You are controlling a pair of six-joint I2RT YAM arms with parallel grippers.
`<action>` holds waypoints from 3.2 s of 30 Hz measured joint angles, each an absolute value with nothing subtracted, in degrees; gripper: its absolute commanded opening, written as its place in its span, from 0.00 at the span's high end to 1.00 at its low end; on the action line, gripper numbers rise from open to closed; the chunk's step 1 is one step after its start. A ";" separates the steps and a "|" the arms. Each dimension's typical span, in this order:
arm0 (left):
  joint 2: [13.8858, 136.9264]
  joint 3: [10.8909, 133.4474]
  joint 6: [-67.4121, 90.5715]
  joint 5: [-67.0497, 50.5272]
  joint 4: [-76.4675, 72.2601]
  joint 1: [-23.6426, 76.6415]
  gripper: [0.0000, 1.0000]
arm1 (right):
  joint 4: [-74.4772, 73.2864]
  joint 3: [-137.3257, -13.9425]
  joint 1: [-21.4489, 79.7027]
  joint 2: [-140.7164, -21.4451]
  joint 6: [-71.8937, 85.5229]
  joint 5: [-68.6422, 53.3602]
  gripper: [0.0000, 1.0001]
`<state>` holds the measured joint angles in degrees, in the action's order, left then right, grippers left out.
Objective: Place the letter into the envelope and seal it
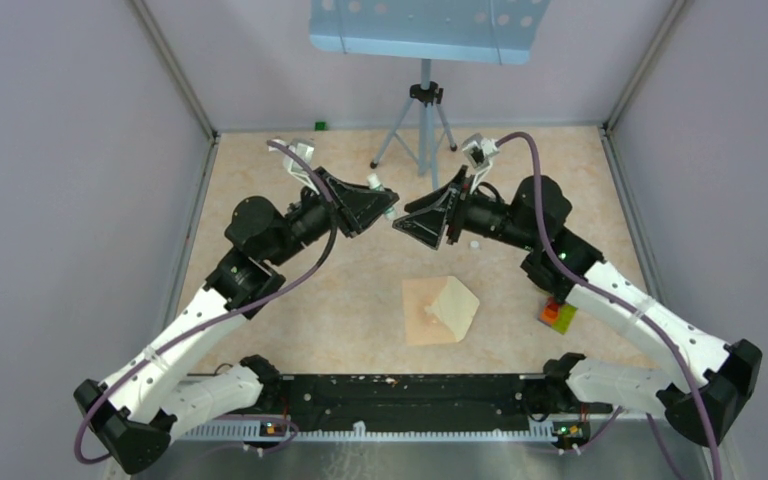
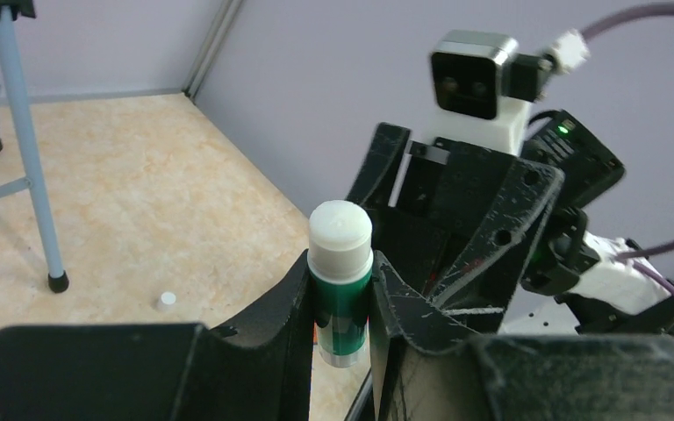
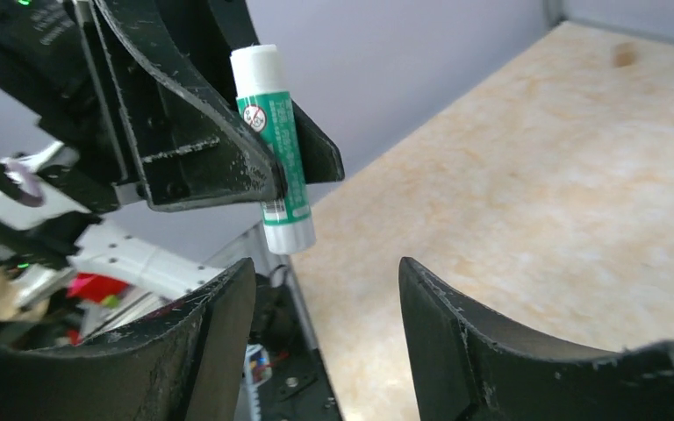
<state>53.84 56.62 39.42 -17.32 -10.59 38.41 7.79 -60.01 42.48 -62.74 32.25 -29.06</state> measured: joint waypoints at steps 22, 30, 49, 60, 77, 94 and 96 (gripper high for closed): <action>64.27 65.80 48.77 -6.90 3.38 38.41 1.00 | -4.45 -66.78 62.89 -68.53 4.12 24.60 0.58; 64.29 65.80 49.60 -6.44 4.34 38.41 1.00 | -3.86 -66.92 63.26 -69.43 3.18 26.57 0.70; 63.55 65.69 48.07 -6.55 4.82 38.22 1.00 | -4.03 -68.79 59.22 -69.78 7.70 18.02 0.91; 54.70 57.14 42.39 -14.96 -10.68 38.37 1.00 | 16.10 -62.17 40.64 -68.47 34.30 -36.05 0.89; 54.35 58.61 43.00 -12.25 -10.07 38.52 1.00 | 8.43 -60.36 42.85 -59.61 27.14 -21.74 0.42; 61.80 63.64 56.05 -3.09 2.42 38.46 1.00 | 7.64 -59.24 58.63 -64.71 2.79 14.96 0.54; 61.98 63.66 57.10 -2.94 3.09 38.46 1.00 | 8.34 -59.24 58.67 -65.23 2.17 15.73 0.58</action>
<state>61.98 63.66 57.10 -2.94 3.09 38.46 8.34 -59.24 58.67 -65.23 2.17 15.73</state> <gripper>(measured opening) 0.299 0.463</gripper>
